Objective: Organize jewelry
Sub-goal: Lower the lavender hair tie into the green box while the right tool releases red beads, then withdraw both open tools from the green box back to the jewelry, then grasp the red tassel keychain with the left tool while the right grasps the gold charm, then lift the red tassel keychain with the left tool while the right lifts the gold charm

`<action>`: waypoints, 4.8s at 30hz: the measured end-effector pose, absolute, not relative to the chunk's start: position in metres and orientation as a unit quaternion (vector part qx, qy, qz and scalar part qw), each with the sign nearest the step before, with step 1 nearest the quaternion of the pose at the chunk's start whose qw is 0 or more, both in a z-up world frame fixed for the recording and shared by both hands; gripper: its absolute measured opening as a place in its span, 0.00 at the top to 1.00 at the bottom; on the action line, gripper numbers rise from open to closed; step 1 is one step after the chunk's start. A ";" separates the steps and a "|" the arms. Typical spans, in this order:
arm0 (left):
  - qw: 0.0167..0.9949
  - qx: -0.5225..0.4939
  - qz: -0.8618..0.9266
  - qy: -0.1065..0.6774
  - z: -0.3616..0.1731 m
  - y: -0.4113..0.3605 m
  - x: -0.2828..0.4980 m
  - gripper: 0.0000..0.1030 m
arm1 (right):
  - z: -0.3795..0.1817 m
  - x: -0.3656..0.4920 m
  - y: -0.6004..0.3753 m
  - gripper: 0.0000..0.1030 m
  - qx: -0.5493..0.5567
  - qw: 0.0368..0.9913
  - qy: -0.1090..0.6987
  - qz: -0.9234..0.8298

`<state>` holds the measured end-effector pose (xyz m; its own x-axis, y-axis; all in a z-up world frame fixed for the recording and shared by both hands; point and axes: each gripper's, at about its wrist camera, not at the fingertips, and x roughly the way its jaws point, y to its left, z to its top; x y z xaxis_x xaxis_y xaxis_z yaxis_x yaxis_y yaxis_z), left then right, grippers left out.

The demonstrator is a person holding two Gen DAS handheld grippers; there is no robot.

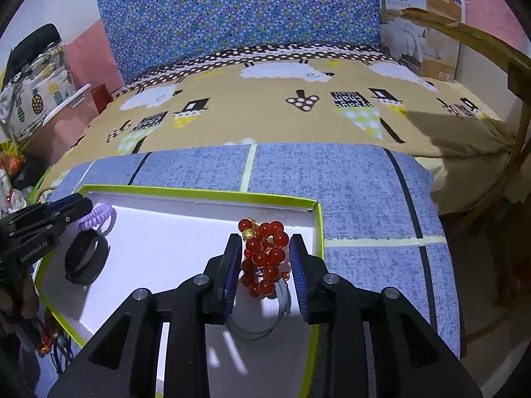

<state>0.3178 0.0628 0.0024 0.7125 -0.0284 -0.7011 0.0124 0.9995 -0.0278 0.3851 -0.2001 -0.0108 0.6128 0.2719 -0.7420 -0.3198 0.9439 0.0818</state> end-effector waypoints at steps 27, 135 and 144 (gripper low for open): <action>0.951 -0.019 -0.031 0.306 0.052 0.055 0.148 0.70 | 0.045 0.196 -0.225 0.70 -0.006 0.923 0.328 0.200; 0.937 -0.121 -0.129 0.301 0.049 0.086 0.073 0.89 | -0.016 0.150 -0.179 0.86 -0.029 0.884 0.411 0.222; 0.942 -0.101 -0.126 0.296 0.058 0.078 0.073 0.89 | 0.003 0.143 -0.181 0.86 -0.030 0.894 0.385 0.229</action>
